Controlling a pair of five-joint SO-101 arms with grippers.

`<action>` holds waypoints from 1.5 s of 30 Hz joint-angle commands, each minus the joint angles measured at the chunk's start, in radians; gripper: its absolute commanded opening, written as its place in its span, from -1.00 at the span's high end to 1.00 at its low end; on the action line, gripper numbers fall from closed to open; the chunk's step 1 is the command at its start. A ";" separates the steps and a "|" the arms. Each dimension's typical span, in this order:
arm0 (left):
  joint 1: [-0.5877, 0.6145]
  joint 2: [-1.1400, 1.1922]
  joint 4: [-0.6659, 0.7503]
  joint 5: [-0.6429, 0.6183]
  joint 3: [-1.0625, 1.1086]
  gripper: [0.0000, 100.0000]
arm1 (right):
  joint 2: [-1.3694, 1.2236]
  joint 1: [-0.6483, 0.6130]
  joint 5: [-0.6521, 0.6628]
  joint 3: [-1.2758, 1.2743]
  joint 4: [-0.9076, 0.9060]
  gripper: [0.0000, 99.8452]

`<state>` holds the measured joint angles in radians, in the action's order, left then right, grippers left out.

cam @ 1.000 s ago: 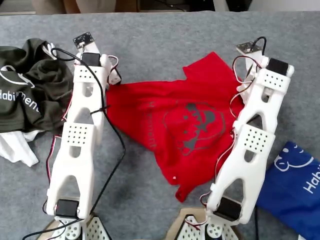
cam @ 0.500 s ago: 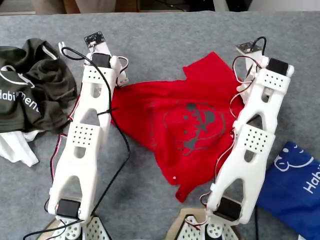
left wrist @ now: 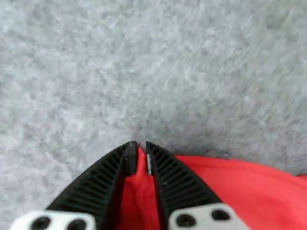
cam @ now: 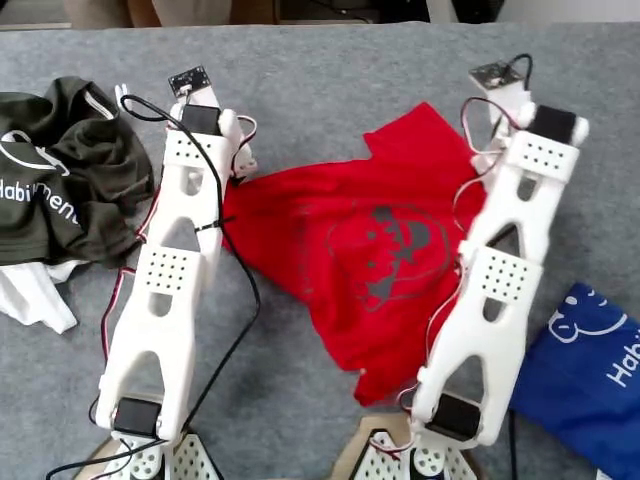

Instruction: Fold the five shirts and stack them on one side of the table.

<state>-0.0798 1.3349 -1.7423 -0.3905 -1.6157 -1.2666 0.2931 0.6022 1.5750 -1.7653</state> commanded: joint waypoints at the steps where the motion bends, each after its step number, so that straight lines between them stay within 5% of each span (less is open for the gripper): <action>1: 0.021 -0.048 -0.020 0.052 -0.041 0.96 | 0.056 -0.042 -0.006 0.050 -0.015 0.65; 6: 0.018 -0.056 -0.021 0.137 0.020 0.96 | 0.074 -0.104 -0.008 0.048 0.086 0.65; 24: 0.011 -0.506 -0.018 0.279 0.664 0.96 | 0.044 -0.234 -0.002 -0.446 0.956 0.65; 30: 0.014 -0.570 -0.018 0.319 0.744 0.96 | 0.005 -0.242 0.078 -0.481 0.925 0.70; 34: 0.020 -0.611 -0.018 0.319 0.767 0.96 | -0.007 -0.251 0.101 -0.458 0.885 0.98; 45: 0.017 -0.716 -0.018 0.319 0.784 0.96 | 0.024 -0.228 -0.009 -0.260 0.620 0.99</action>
<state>-0.0690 0.7181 -1.7469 -0.0790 -0.8301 -1.2758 0.0644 0.6467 1.2022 -1.0595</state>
